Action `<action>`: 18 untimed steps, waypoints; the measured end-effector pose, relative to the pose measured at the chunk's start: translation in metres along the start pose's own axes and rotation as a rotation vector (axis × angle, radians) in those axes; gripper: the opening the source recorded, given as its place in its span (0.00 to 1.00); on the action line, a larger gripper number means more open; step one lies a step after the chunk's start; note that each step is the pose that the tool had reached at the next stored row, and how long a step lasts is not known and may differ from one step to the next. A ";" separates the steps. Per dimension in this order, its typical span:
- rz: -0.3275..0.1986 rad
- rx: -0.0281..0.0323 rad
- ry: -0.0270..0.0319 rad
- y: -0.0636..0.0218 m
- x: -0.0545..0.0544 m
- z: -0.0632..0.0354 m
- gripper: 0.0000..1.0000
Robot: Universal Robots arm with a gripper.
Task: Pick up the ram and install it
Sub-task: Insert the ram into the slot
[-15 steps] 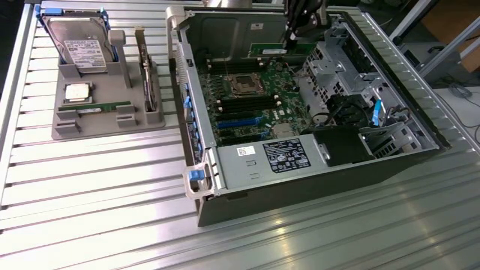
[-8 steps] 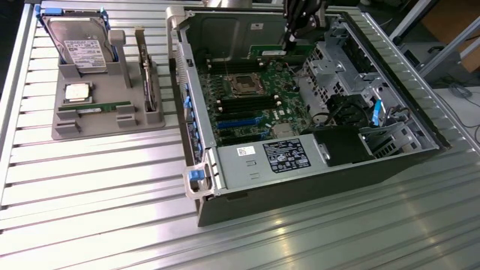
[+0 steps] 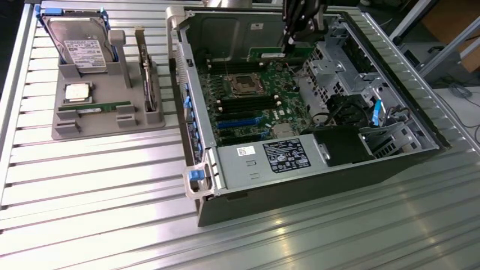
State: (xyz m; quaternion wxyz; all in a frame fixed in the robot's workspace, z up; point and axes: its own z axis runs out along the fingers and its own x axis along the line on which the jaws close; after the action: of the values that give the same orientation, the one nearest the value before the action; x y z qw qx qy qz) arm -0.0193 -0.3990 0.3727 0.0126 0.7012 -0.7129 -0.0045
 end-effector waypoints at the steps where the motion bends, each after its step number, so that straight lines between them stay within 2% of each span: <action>1: 0.000 0.0000 0.0000 0.0000 0.000 0.0008 0.12; 18: 0.000 0.0000 0.0000 -0.0005 0.000 0.0108 0.12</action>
State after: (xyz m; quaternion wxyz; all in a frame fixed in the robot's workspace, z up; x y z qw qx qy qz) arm -0.0190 -0.3990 0.3619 0.0127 0.7012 -0.7128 -0.0045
